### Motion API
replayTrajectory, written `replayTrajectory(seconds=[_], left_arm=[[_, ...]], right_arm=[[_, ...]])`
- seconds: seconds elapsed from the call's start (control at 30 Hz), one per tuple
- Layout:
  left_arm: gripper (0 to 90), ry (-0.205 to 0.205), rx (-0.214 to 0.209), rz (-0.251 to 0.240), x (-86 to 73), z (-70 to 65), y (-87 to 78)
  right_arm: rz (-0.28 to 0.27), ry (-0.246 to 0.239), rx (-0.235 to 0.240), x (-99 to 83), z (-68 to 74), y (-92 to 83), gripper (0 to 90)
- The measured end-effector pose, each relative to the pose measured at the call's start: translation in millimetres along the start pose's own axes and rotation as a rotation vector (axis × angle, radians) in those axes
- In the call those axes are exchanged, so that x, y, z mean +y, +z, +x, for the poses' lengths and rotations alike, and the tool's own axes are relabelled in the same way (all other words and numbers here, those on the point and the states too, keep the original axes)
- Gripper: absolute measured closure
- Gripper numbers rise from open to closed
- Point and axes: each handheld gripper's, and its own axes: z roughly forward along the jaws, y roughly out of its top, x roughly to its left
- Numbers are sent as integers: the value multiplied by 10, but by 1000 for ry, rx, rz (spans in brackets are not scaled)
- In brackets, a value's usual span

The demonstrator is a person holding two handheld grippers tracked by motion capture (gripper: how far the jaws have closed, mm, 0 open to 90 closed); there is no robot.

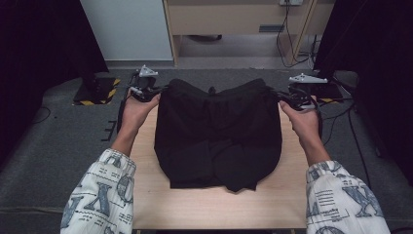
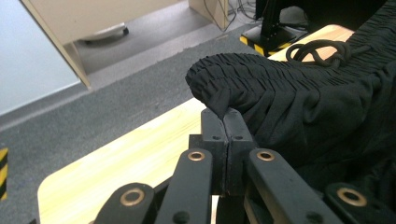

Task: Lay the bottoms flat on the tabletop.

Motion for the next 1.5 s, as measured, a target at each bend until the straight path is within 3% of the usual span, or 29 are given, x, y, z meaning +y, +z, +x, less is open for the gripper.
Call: replayTrajectory(seconds=[0.23, 0.3, 0.37, 0.43, 0.47, 0.53, 0.6, 0.67, 0.87, 1.07, 1.13, 1.2, 1.3, 1.37, 1.5], left_arm=[[887, -35, -2, 16, 86, 200, 287], [887, -36, 16, 13, 176, 269, 349], [880, -59, 62, -1, 257, 347, 430], [734, -111, 106, -10, 256, 384, 535], [651, -117, 105, 5, 222, 375, 587], [578, -107, 119, 25, 104, 317, 640], [548, -96, 90, 22, -21, 255, 637], [531, -57, 96, 44, -127, 176, 608], [489, -27, 70, 35, -362, -37, 426], [443, -44, 48, 32, -558, -165, 317], [444, -53, 23, 49, -615, -196, 293], [443, -37, 12, 55, -653, -234, 268], [388, -34, -2, 45, -681, -291, 229], [341, -52, 18, 68, -713, -348, 226], [274, -67, -12, 73, -801, -480, 241]], right_arm=[[47, 52, 9, -29, -133, 418, 892], [45, 84, 7, 26, -176, 540, 892], [34, 107, -5, 113, -211, 656, 874], [16, 119, -49, 196, -230, 754, 724], [11, 121, -55, 210, -225, 797, 632], [46, 131, -84, 191, -180, 839, 531], [73, 100, -71, 112, -109, 847, 480], [107, 75, -63, 8, -52, 833, 437], [148, 65, -55, -267, 99, 692, 399], [165, 60, -41, -428, 198, 575, 376], [170, 58, -31, -458, 221, 548, 363], [188, 54, -16, -484, 247, 530, 333], [196, 44, -2, -499, 284, 493, 294], [188, 35, -8, -499, 306, 457, 281], [172, 39, 4, -530, 354, 361, 264]])
